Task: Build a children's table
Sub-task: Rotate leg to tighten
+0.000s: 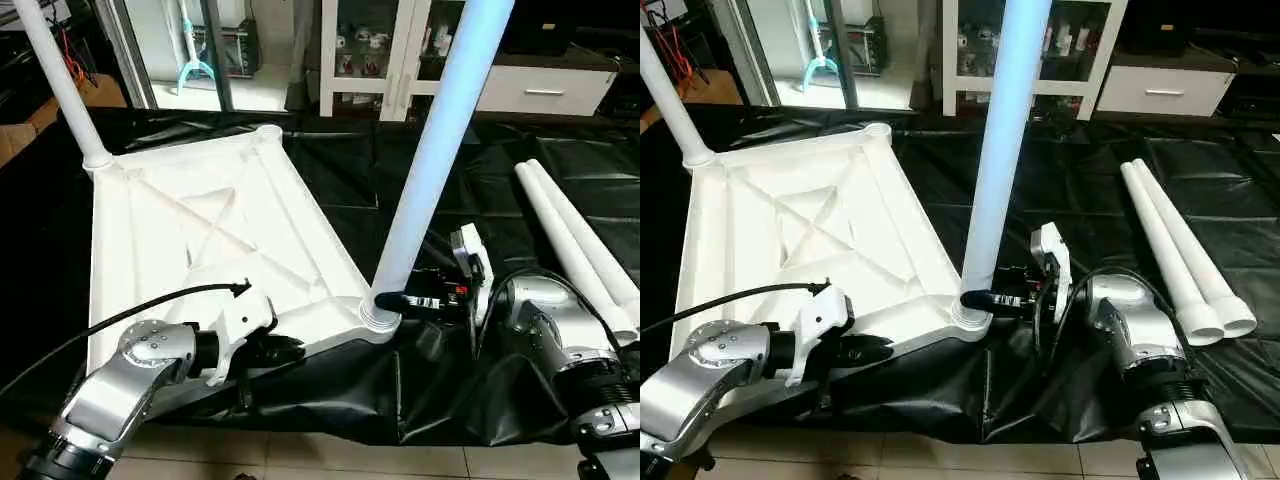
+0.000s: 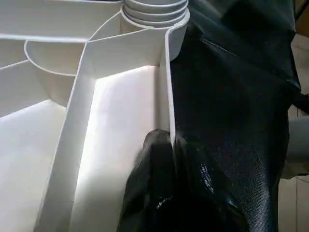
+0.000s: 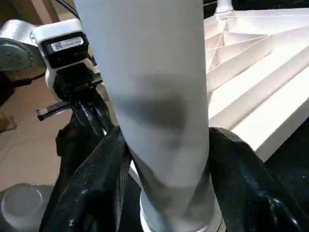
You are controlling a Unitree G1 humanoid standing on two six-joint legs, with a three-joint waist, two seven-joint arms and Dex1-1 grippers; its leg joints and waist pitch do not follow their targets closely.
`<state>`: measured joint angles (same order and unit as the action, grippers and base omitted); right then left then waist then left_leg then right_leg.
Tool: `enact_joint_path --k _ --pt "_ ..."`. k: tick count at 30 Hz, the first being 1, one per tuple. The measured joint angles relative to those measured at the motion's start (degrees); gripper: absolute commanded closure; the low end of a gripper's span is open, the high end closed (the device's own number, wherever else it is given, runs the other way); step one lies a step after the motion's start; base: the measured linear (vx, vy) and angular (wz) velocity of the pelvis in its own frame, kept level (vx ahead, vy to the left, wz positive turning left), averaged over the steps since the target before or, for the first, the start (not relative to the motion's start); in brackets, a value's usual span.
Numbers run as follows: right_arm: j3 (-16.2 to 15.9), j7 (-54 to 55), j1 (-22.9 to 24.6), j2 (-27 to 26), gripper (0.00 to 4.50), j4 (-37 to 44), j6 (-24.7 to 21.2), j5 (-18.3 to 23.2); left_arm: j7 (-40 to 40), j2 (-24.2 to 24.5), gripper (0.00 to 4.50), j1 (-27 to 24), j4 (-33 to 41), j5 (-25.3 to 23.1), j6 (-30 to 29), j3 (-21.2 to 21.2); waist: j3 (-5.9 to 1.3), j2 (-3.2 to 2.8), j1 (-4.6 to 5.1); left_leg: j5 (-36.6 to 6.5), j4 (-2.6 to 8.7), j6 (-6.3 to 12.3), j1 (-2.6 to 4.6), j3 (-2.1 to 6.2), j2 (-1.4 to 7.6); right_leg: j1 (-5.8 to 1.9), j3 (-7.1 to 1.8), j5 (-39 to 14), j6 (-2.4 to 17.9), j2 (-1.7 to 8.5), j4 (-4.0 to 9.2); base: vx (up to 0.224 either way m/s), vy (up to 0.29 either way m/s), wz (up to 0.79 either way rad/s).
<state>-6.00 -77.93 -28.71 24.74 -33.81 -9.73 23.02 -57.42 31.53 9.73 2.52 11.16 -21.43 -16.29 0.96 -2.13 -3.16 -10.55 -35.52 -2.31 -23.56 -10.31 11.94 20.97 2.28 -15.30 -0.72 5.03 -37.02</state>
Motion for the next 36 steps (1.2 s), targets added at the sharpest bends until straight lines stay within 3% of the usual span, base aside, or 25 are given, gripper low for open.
enact_joint_path --k 5,8,12,16,19,24,27,29,31,36 --pt "0.94 4.36 0.10 -1.94 2.47 -1.18 2.68 -0.44 1.20 -0.48 4.50 1.79 -1.63 -1.35 0.39 -0.38 0.00 -0.01 0.24 0.03 0.00 -0.05 0.05 0.00 0.00 -0.01 -0.01 0.01 -0.01 0.00 -0.07 0.000 0.000 0.00" --pt "1.96 12.24 -1.63 -5.39 2.51 -5.05 6.23 -1.95 4.30 -2.57 4.50 4.06 -4.01 -3.41 -0.04 -0.38 -0.01 -0.02 0.94 0.03 0.00 -0.16 0.13 0.00 -0.01 -0.06 -0.03 0.03 -0.02 0.02 -0.09 0.000 0.000 0.00" --pt "4.27 32.40 -6.22 -12.49 2.54 -12.18 10.55 -4.92 12.70 -8.95 4.50 9.99 -8.99 -7.06 -4.90 -0.40 -0.01 -0.03 2.19 0.04 0.04 -0.21 0.17 0.00 -0.04 -0.05 -0.07 0.04 -0.05 0.02 -0.08 0.000 0.000 0.00" --pt "7.55 55.86 -11.23 -18.62 2.59 -18.74 13.64 -6.99 25.44 -19.45 4.50 17.36 -16.81 -10.61 -9.77 -0.62 -0.06 0.04 2.22 0.08 0.04 -0.15 0.15 0.00 -0.08 -0.09 -0.05 0.04 -0.05 0.06 -0.01 0.000 0.000 0.00" --pt "9.39 62.56 -12.87 -21.67 2.59 -22.43 16.51 -7.21 27.71 -23.01 4.50 18.89 -18.59 -12.11 -10.41 -2.26 -0.34 0.45 2.27 -0.01 0.06 -0.04 0.16 -0.03 -0.07 -0.10 0.04 -0.03 0.01 0.08 0.04 0.000 0.000 0.00" --pt "9.87 55.26 -12.63 -21.19 2.59 -23.51 18.08 -7.38 24.54 -19.13 4.50 16.30 -15.88 -11.99 -7.89 -2.81 -0.40 0.60 2.98 -0.06 0.07 0.02 0.15 -0.01 -0.02 -0.10 0.11 -0.04 -0.01 0.06 0.03 0.000 0.000 0.00" --pt "8.32 47.57 -11.72 -18.95 1.87 -23.14 18.91 -7.58 20.92 -15.02 4.50 13.53 -13.67 -11.06 -4.40 -2.66 -0.37 0.53 2.97 -0.05 0.07 0.01 0.15 0.00 -0.03 -0.10 0.13 -0.04 0.00 0.06 0.02 0.000 0.000 0.00" --pt "7.78 44.19 -11.47 -18.12 1.79 -23.16 18.46 -7.42 17.71 -12.72 4.50 12.12 -12.17 -10.37 -2.75 -2.61 -0.30 0.43 2.85 -0.04 0.07 0.01 0.12 0.00 -0.03 -0.09 0.14 -0.04 0.00 0.08 0.01 0.000 0.000 0.00" --pt "5.33 31.42 -8.85 -14.40 1.55 -18.93 16.10 -6.39 11.43 -7.67 4.50 7.99 -7.85 -7.60 0.16 -2.38 -0.21 0.27 2.06 -0.10 0.07 0.11 0.02 0.00 -0.09 -0.09 0.20 -0.10 0.08 0.15 0.05 0.000 0.000 0.00" --pt "0.71 10.88 -4.39 -6.25 1.21 -9.05 9.05 -4.17 1.87 -3.00 4.50 4.44 -3.95 -2.96 1.27 -1.56 -0.06 0.08 -0.10 -0.26 -0.30 0.39 -0.47 -0.01 -0.18 0.09 0.20 -0.09 0.08 0.27 0.07 0.000 0.000 0.00"
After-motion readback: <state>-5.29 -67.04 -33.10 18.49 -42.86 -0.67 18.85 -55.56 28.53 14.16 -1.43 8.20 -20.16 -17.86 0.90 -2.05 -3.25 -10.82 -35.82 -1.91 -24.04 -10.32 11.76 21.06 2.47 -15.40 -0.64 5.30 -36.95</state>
